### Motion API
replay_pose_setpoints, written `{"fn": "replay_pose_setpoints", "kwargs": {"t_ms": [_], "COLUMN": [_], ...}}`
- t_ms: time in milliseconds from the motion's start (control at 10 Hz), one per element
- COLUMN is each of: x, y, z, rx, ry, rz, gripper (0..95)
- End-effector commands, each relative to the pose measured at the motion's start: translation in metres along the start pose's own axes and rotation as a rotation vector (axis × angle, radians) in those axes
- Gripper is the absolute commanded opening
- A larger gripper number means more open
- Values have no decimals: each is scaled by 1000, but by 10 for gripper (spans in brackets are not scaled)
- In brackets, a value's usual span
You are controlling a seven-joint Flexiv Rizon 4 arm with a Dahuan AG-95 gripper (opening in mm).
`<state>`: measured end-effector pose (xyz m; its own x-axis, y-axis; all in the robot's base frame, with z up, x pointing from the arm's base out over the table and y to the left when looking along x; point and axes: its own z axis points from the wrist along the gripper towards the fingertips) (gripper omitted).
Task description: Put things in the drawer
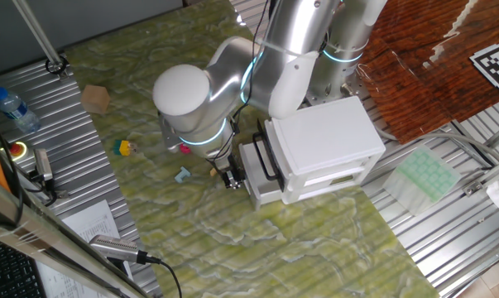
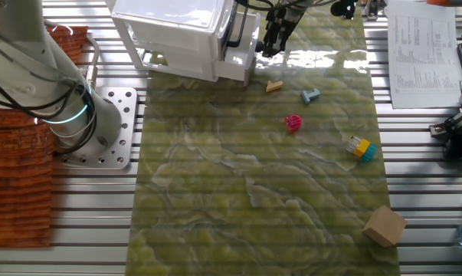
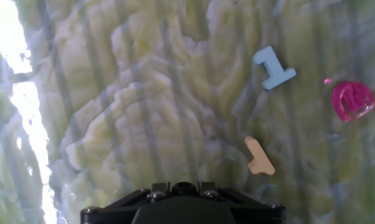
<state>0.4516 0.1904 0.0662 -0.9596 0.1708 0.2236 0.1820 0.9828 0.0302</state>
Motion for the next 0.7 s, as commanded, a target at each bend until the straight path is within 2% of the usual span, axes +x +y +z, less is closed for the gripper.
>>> {"fn": "replay_pose_setpoints", "kwargs": {"t_ms": [100, 200, 400, 700], "x": [3, 5, 8, 8], "y": [-2, -3, -6, -6], "z": [-5, -8, -6, -5], "rx": [4, 5, 2, -3], "ry": [-8, -17, -19, -4], "rz": [0, -1, -4, 7], "gripper": [0, 0, 0, 0]}}
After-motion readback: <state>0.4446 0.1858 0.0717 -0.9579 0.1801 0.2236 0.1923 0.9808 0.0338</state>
